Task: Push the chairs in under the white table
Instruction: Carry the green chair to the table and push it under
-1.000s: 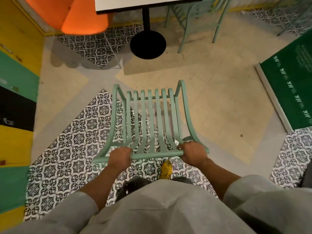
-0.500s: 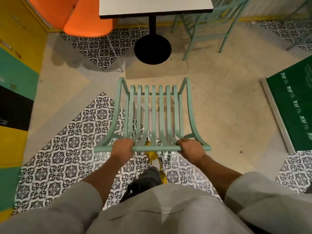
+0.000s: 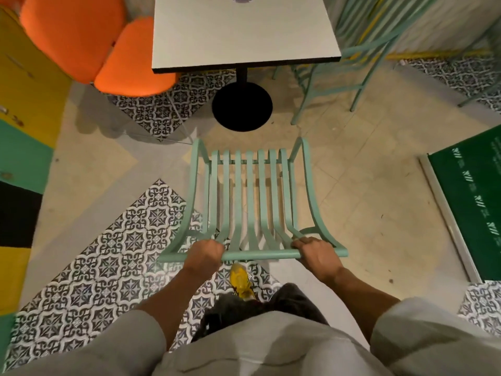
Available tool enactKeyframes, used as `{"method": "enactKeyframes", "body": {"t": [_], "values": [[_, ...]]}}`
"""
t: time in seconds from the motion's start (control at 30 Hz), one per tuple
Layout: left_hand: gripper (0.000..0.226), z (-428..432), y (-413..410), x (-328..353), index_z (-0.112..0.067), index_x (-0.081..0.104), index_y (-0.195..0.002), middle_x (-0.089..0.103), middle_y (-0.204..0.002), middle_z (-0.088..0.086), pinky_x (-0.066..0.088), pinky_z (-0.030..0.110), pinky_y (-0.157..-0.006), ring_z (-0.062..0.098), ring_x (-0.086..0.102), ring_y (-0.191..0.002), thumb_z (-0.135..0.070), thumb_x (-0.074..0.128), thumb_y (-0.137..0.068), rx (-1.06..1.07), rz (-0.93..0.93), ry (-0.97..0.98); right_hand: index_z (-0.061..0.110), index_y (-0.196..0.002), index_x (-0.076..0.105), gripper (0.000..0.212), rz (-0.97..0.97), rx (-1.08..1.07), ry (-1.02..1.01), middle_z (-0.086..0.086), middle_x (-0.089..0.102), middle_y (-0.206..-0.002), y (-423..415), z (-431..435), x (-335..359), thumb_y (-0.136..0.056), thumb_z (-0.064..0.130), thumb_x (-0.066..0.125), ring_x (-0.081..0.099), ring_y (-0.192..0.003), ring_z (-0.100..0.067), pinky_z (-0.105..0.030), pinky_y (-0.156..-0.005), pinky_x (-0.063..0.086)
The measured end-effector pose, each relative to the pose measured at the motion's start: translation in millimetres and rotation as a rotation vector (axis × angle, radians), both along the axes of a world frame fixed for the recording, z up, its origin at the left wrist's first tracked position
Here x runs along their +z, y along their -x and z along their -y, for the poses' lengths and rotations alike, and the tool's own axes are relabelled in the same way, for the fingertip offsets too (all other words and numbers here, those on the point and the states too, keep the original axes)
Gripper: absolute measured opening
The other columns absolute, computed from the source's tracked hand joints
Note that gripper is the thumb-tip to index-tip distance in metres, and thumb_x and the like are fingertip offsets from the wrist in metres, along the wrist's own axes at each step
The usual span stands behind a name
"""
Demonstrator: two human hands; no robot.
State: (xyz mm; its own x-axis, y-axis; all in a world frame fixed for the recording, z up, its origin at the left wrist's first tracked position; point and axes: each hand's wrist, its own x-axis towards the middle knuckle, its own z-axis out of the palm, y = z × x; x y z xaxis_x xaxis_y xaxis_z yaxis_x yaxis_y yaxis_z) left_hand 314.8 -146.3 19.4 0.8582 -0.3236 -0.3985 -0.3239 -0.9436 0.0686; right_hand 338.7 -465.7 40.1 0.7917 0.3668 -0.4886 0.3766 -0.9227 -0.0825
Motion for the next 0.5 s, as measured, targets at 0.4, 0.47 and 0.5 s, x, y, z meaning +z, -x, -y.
{"method": "enactKeyframes", "body": {"t": [0.4, 0.47, 0.5], "values": [[0.029, 17.7, -124.8, -3.5, -0.022, 0.074, -0.123, 0.078, -0.11, 0.003, 0.062, 0.04, -0.092, 0.024, 0.077, -0.101, -0.015, 0.059, -0.099, 0.156, -0.139, -0.182, 0.026, -0.133, 0.062, 0.032, -0.028, 0.082, 0.0, 0.0, 0.069, -0.127, -132.7, 20.0, -3.1, -0.104, 0.039, 0.06, 0.07, -0.111, -0.026, -0.04, -0.093, 0.059], [0.027, 23.2, -149.0, 1.1, -0.022, 0.076, -0.117, 0.079, -0.108, 0.004, 0.062, 0.04, -0.092, 0.025, 0.077, -0.099, -0.012, 0.063, -0.096, 0.183, -0.137, -0.171, 0.026, -0.135, 0.062, 0.034, -0.023, 0.093, -0.004, 0.0, 0.068, -0.13, -161.8, 23.3, -0.9, -0.105, 0.04, 0.059, 0.069, -0.114, -0.025, -0.04, -0.096, 0.058], [0.026, 25.2, -162.1, 2.8, -0.022, 0.076, -0.115, 0.079, -0.107, 0.004, 0.062, 0.04, -0.092, 0.025, 0.077, -0.1, -0.012, 0.063, -0.094, 0.204, -0.137, -0.166, 0.026, -0.136, 0.062, 0.035, -0.027, 0.095, -0.013, -0.001, 0.068, -0.13, -177.3, 25.5, 0.5, -0.105, 0.041, 0.058, 0.069, -0.115, -0.025, -0.04, -0.097, 0.058]]}}
